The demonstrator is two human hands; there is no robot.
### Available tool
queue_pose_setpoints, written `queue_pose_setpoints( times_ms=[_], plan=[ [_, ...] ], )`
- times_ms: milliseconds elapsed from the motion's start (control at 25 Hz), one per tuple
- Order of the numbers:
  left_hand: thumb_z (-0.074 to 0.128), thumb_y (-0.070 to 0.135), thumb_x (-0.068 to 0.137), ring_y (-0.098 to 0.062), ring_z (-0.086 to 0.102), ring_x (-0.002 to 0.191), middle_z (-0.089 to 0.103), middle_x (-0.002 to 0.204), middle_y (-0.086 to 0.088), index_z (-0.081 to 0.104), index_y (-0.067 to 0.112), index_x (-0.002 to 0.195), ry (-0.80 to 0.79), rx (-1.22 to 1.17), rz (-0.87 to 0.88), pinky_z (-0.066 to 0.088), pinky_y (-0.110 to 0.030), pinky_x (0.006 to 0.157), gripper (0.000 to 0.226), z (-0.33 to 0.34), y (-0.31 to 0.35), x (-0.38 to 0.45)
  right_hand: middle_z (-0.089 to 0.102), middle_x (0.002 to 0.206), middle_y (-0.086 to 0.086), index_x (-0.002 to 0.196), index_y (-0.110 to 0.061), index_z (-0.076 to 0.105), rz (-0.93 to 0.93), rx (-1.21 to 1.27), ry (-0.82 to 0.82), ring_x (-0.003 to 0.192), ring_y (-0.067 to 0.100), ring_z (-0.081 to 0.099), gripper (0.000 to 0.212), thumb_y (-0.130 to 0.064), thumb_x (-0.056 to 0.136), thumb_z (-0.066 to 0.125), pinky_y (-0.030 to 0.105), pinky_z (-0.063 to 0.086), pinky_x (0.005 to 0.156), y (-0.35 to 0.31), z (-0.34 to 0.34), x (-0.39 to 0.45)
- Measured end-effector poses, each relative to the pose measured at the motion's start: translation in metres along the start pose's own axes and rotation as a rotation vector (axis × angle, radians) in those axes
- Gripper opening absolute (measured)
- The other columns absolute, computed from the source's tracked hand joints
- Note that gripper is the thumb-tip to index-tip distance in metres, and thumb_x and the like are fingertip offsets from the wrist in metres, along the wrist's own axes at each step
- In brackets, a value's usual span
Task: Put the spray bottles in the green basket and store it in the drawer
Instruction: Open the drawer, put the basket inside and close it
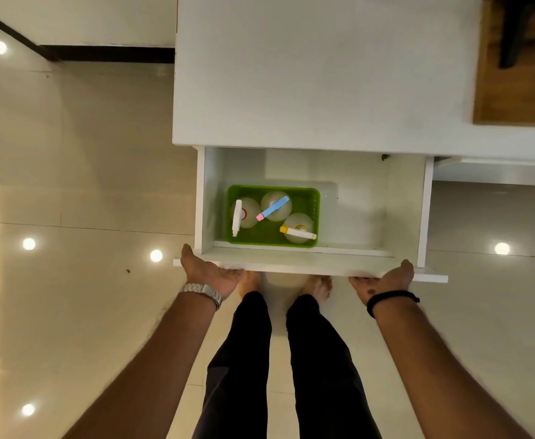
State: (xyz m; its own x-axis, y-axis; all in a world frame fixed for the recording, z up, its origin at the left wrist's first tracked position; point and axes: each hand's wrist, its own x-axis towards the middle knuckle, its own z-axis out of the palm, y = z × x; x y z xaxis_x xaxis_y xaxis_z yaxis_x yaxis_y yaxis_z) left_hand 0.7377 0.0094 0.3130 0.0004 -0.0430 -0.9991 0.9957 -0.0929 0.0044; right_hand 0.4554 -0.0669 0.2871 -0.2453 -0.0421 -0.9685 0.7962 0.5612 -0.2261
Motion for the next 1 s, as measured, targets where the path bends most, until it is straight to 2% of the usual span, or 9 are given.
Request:
queue_pose_setpoints(
  times_ms=[120,200,280,320,400,480,640,720,1000],
  plan=[
    [0.034,0.074,0.086,-0.044,0.050,0.130,0.050,0.142,-0.026,0.043,0.012,0.145,-0.063,0.017,0.021,0.036,-0.056,0.114,0.085,0.024,0.020,0.000,0.048,0.151,0.014,0.151,-0.020,0.041,0.000,-0.014,-0.016,0.134,0.035,0.051,0.069,-0.061,0.096,0.044,0.054,0.042,0.113,-0.009,0.025,-0.003],
    [0.031,0.073,0.088,-0.045,0.039,0.139,0.040,0.151,-0.027,0.032,0.009,0.151,-0.087,0.072,0.007,0.027,-0.055,0.119,0.091,0.037,0.016,0.001,0.037,0.159,0.016,0.157,-0.019,0.031,-0.013,-0.011,-0.023,0.142,0.035,0.042,0.075,-0.061,0.096,0.045,0.055,0.035,0.118,-0.016,0.045,-0.003],
    [0.026,0.070,0.092,-0.040,0.024,0.149,0.028,0.158,-0.022,0.021,0.005,0.154,-0.020,0.270,0.053,0.016,-0.043,0.125,0.090,0.050,0.010,0.006,0.029,0.164,0.018,0.160,-0.018,0.023,-0.029,-0.007,-0.031,0.148,0.036,0.035,0.080,-0.060,0.096,0.045,0.056,0.030,0.121,-0.024,0.066,-0.004],
    [0.025,0.069,0.093,-0.036,0.021,0.151,0.025,0.161,-0.018,0.019,0.006,0.155,-0.005,0.321,0.086,0.016,-0.039,0.125,0.089,0.058,0.010,0.008,0.026,0.165,0.019,0.161,-0.017,0.021,-0.037,-0.010,-0.042,0.149,0.036,0.033,0.082,-0.060,0.096,0.045,0.055,0.029,0.121,-0.028,0.076,-0.005],
    [0.031,0.072,0.089,-0.037,0.026,0.150,0.025,0.161,-0.017,0.015,0.006,0.156,-0.101,0.192,0.050,0.023,-0.048,0.122,0.096,0.077,0.031,0.004,0.022,0.166,0.018,0.162,-0.016,0.018,-0.060,-0.022,-0.076,0.151,0.035,0.030,0.083,-0.061,0.097,0.043,0.052,0.028,0.123,-0.034,0.096,-0.007],
    [0.033,0.075,0.086,-0.040,0.033,0.145,0.029,0.158,-0.024,0.016,0.002,0.156,-0.193,0.105,0.063,0.030,-0.052,0.119,0.102,0.098,0.055,-0.001,0.024,0.166,0.018,0.162,-0.014,0.018,-0.084,-0.054,-0.110,0.151,0.034,0.031,0.083,-0.061,0.098,0.041,0.049,0.030,0.122,-0.040,0.113,-0.009],
    [0.027,0.077,0.087,-0.044,0.045,0.133,0.040,0.147,-0.032,0.027,-0.008,0.149,-0.256,0.203,0.087,0.037,-0.051,0.115,0.105,0.122,0.074,0.003,0.030,0.162,0.021,0.158,0.000,0.019,-0.097,-0.132,-0.158,0.149,0.034,0.034,0.089,-0.064,0.098,0.037,0.047,0.030,0.122,-0.052,0.144,-0.012],
    [0.025,0.077,0.087,-0.045,0.047,0.131,0.042,0.145,-0.034,0.027,-0.011,0.148,-0.267,0.217,0.115,0.037,-0.051,0.115,0.106,0.131,0.078,0.005,0.034,0.160,0.022,0.156,0.002,0.022,-0.109,-0.141,-0.179,0.146,0.036,0.039,0.089,-0.064,0.098,0.038,0.048,0.033,0.119,-0.058,0.156,-0.012],
    [0.019,0.070,0.092,-0.039,0.053,0.129,0.052,0.140,-0.027,0.042,-0.009,0.140,-0.276,0.285,0.247,0.037,-0.048,0.116,0.096,0.152,0.087,0.015,0.047,0.151,0.022,0.149,0.005,0.036,-0.146,-0.124,-0.292,0.140,0.036,0.048,0.083,-0.062,0.100,0.035,0.048,0.037,0.116,-0.068,0.175,-0.008]
  ],
)
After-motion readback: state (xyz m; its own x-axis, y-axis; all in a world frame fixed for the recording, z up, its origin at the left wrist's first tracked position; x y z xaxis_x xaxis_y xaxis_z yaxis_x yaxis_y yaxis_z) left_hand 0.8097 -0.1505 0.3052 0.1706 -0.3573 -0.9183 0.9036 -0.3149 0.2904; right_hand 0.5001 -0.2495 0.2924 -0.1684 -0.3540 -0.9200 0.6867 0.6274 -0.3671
